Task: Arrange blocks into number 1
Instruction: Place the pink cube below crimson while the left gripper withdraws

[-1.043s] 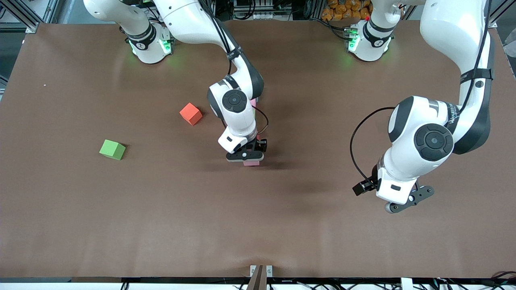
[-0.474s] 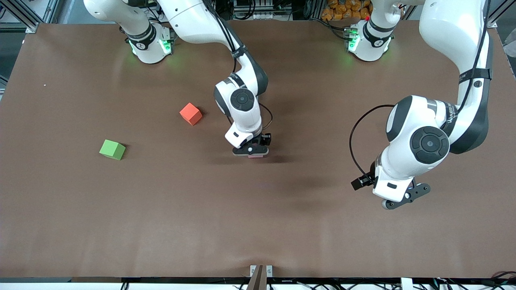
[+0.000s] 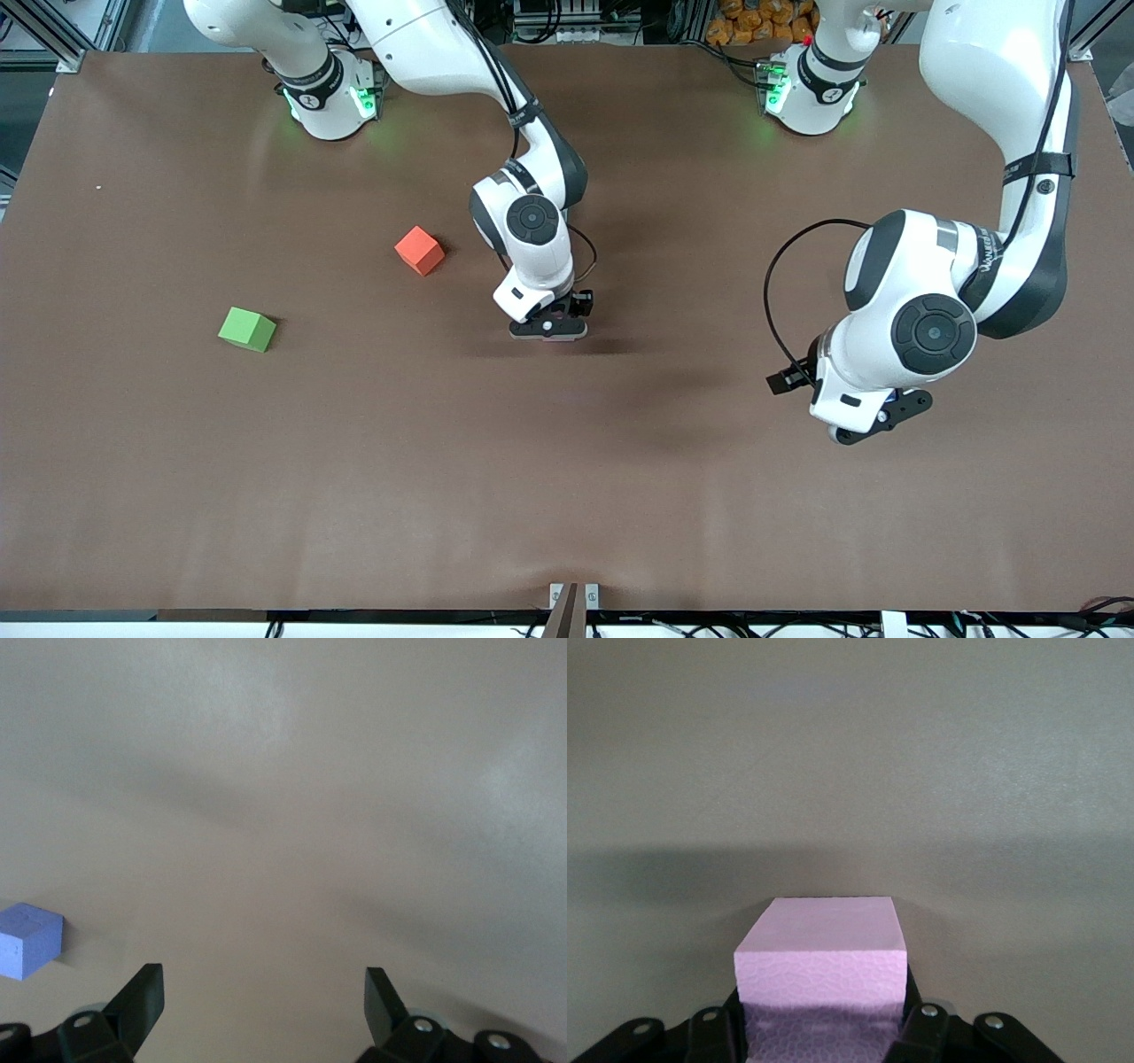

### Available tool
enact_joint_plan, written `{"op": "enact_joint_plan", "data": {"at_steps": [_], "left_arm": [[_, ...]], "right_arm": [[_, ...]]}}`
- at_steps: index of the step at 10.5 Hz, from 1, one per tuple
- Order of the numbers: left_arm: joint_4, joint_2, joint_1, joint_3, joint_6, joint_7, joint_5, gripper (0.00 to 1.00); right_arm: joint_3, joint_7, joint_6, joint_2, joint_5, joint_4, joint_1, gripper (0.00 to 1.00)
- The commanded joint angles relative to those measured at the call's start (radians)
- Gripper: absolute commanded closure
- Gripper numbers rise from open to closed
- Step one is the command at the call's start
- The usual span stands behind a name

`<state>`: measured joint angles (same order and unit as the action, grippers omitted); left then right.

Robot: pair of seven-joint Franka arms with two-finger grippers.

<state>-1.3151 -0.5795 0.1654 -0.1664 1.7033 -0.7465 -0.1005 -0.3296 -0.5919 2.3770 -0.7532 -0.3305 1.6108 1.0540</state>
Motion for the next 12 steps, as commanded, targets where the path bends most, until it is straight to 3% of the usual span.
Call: {"op": "enact_joint_plan", "data": {"at_steps": [1, 11, 12], "left_arm": [[-0.012, 0.01, 0.006, 0.002, -0.017, -0.007, 0.031, 0.0], [-0.01, 0.044, -0.01, 0.004, -0.019, -0.001, 0.035, 0.0], [-0.01, 0.065, -0.018, 0.004, -0.02, -0.008, 0.035, 0.0]], "right_arm": [[0.0, -0.008, -0.033, 0.06, -0.013, 0.049, -0.005, 0.37], [0.0, 0.004, -0.051, 0.064, -0.009, 0.057, -0.035, 0.36], [0.0, 0.003, -0.051, 0.064, -0.009, 0.057, -0.035, 0.18]]}}
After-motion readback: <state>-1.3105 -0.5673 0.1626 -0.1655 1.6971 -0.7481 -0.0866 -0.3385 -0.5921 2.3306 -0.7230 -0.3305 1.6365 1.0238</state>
